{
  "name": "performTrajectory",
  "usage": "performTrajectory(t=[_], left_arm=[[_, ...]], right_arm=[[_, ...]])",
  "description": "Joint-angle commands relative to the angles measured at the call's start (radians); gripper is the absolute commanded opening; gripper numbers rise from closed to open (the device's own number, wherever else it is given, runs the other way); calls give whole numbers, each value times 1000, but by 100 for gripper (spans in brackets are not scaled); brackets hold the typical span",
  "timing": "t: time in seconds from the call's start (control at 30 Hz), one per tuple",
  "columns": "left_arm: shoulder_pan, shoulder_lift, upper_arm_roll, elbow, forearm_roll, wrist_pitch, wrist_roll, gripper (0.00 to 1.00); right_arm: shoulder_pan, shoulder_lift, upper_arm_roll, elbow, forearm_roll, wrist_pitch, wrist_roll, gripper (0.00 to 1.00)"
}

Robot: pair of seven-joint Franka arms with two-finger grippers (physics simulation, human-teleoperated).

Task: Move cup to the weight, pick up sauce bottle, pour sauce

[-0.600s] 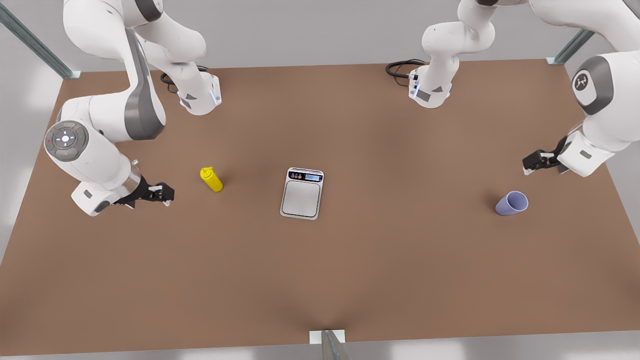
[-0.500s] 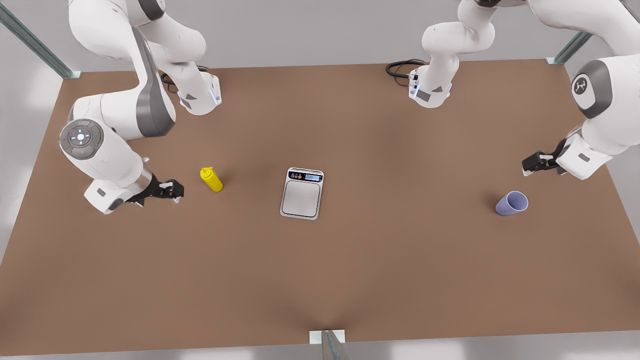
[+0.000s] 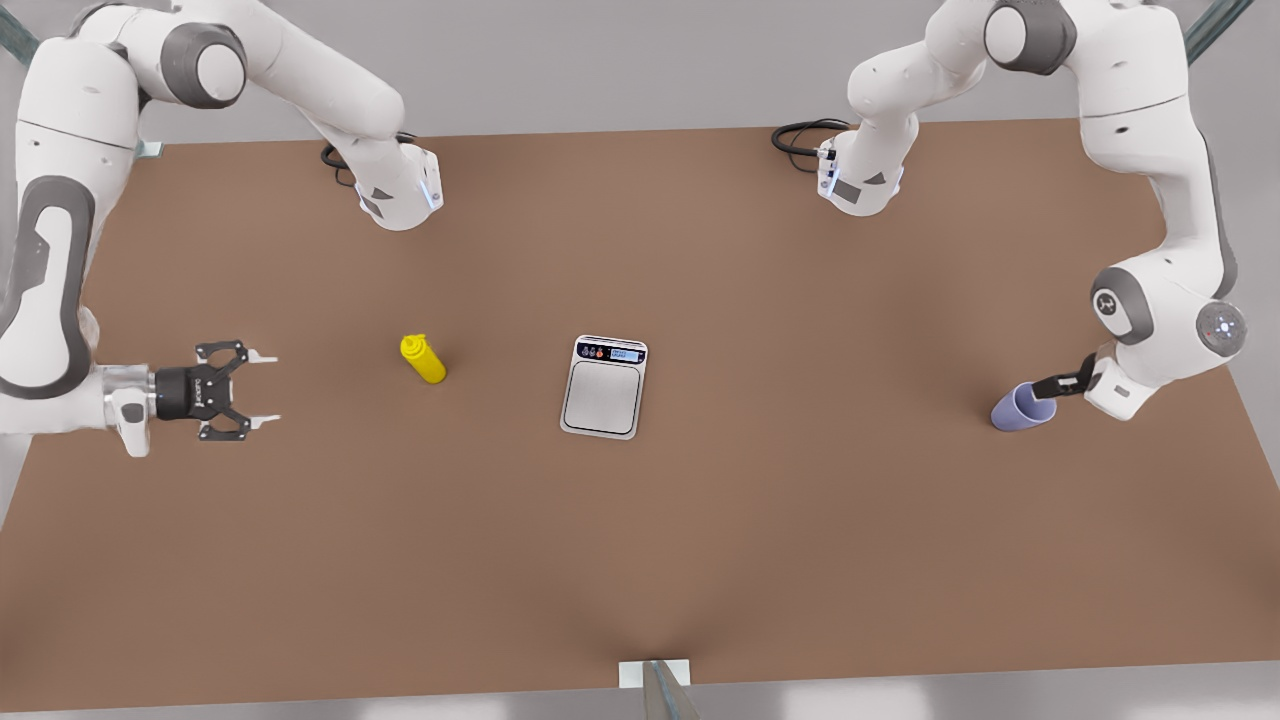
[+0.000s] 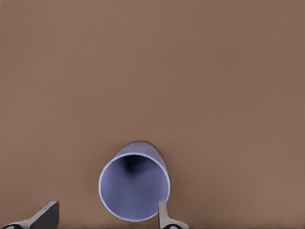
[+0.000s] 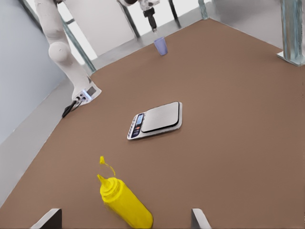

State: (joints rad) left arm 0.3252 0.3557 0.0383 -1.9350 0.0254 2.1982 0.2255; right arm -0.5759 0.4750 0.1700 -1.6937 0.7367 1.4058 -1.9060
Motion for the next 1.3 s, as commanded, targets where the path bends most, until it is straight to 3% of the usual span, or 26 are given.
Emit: performTrajectory(t=[0.0, 0.13, 0.43, 0.47, 0.53, 0.57, 0.6, 0.8, 0.93, 1.27], left_arm=[[6, 3, 0, -1, -1, 0, 0, 100], [6, 32, 0, 4, 2, 0, 0, 100], [15, 98, 0, 11, 2, 21, 0, 100], [15, 101, 0, 11, 2, 21, -2, 97], [15, 117, 0, 18, 1, 28, -5, 81], [17, 123, 0, 19, 1, 38, -5, 69], [17, 124, 0, 19, 1, 41, -5, 65], [17, 167, 0, 51, -1, 44, -5, 58], [17, 167, 0, 56, -1, 43, -14, 21], [6, 183, -8, 103, 1, 44, -32, 21]], right_arm=[[-10, 5, -1, -17, 1, 8, -21, 100], [-139, 2, 2, -259, 50, 189, -260, 100], [-202, 17, 5, -461, 135, 234, -564, 100], [-194, 19, 6, -480, 141, 246, -574, 100], [-150, 59, 6, -492, 170, 254, -628, 100], [-136, 62, 6, -512, 170, 260, -668, 100], [-137, 70, 6, -527, 179, 263, -686, 100], [-71, 105, 6, -531, 243, 292, -726, 100], [-30, 105, 6, -540, 274, 311, -737, 100], [21, 102, 6, -566, 290, 335, -743, 100]])
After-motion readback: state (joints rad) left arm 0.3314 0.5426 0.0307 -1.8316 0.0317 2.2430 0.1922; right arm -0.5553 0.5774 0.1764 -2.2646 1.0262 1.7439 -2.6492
